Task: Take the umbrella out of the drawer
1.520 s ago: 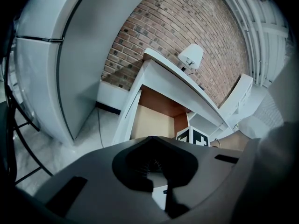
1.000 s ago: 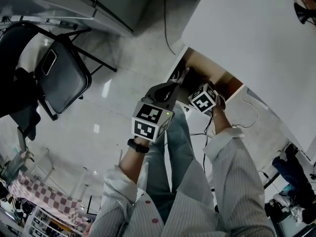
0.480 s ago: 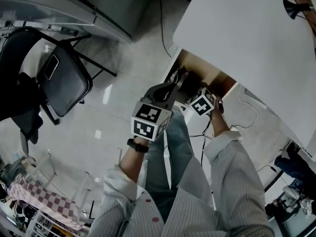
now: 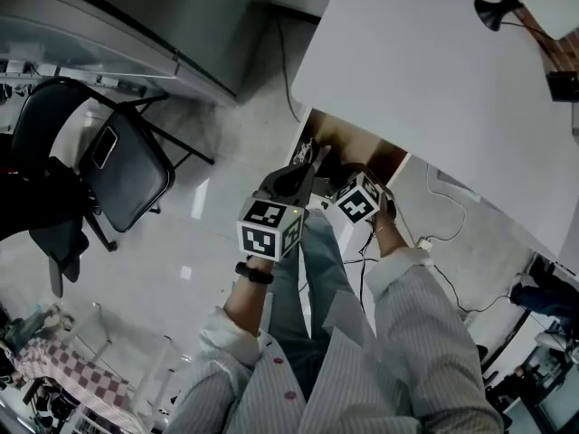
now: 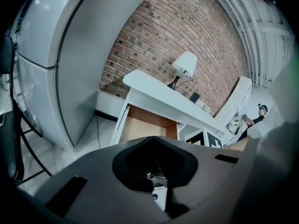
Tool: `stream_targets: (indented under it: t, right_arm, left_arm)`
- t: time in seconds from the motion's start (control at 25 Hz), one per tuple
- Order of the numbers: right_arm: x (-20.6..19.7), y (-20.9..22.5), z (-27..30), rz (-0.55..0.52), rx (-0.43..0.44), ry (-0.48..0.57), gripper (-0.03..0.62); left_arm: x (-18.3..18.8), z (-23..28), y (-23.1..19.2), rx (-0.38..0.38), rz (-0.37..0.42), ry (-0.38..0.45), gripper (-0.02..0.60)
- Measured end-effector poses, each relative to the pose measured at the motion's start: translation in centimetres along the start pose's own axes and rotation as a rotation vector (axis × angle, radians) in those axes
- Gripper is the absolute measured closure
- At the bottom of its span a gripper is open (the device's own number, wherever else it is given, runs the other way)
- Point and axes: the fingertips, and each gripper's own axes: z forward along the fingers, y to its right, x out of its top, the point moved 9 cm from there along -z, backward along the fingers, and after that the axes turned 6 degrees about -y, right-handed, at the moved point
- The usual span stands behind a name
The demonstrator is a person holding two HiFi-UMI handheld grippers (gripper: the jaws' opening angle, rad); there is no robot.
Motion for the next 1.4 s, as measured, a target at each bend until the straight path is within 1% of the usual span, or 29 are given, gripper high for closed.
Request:
stream_targets:
  t: [0.36, 0.56, 0.72, 0.92, 1.16, 1.28, 1.4]
  right_arm:
    - [2.2, -0.5, -7.7, 0.002, -0.037, 0.077, 0.424]
    - [2.5, -1.5, -11.8, 0.031, -0.052, 0.142, 0.424]
    - [2.5, -2.9, -14.9, 0.071, -0.046, 0.189, 0.424]
    - [2.5, -4.8, -18.8, 0.085, -0.067, 0.230, 0.424]
    - [2.2, -6.5, -23.8, 0.133, -0.099, 0.310, 0.424]
    - [1.8, -7.1, -26.0, 0.198, -0.121, 0.365, 0.424]
    - [1.0, -7.0, -28.5, 0.283, -0.143, 0.439, 0.423]
  left_arm:
    - [3.8, -3.6, 3.7, -0.003, 0.031, 0.036, 0.572]
    - [4.7, -5.8, 5.3, -0.002, 0.039, 0.051, 0.572]
    - [4.9, -7.7, 6.5, 0.001, 0.055, 0.045, 0.572]
    - [5.6, -10.2, 8.1, -0.016, 0.098, 0.052, 0.572]
    - [7.4, -13.3, 10.8, -0.046, 0.162, 0.101, 0.572]
    - [8.2, -14.7, 12.5, -0.070, 0.219, 0.129, 0.572]
    - [9.1, -15.8, 14.3, -0.107, 0.255, 0.165, 0.572]
